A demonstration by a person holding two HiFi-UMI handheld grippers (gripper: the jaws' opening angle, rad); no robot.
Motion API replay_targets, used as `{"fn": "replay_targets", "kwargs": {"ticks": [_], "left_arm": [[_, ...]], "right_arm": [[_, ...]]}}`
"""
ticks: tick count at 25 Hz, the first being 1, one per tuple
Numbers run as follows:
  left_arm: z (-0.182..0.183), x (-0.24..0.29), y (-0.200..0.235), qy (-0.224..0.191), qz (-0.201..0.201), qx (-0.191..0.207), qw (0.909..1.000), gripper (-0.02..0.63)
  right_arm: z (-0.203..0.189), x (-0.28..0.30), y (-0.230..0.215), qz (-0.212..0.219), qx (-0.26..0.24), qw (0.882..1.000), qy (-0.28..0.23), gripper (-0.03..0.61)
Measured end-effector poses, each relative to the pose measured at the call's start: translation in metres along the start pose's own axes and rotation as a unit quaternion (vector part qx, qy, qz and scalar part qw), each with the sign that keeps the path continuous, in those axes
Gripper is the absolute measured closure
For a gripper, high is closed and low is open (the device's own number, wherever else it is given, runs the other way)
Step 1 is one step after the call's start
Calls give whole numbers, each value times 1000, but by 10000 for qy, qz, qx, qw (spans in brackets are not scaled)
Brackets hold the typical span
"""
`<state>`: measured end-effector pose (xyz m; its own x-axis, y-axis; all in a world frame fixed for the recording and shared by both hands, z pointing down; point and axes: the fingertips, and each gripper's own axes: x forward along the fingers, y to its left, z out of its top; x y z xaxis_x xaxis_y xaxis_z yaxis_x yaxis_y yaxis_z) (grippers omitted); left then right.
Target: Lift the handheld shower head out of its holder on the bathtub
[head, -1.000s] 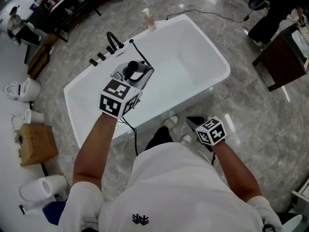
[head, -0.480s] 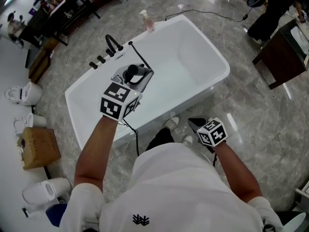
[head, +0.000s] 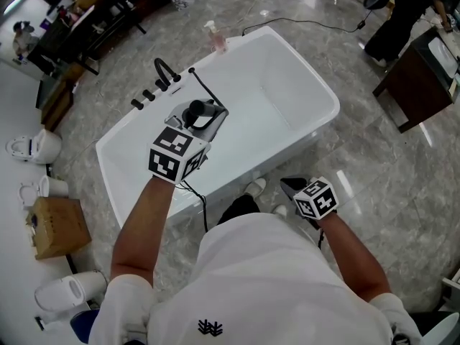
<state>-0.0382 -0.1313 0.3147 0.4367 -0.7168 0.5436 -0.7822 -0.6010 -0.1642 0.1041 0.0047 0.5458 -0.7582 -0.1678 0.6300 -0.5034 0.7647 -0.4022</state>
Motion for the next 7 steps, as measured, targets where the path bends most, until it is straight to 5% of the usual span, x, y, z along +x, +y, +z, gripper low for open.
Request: {"fn": "replay_targets", "kwargs": {"ticks": [7], "left_arm": [[8, -5, 9, -33, -118, 8, 9999, 474]], "right_arm": [[10, -3, -2, -69, -13, 10000, 15, 566]]}}
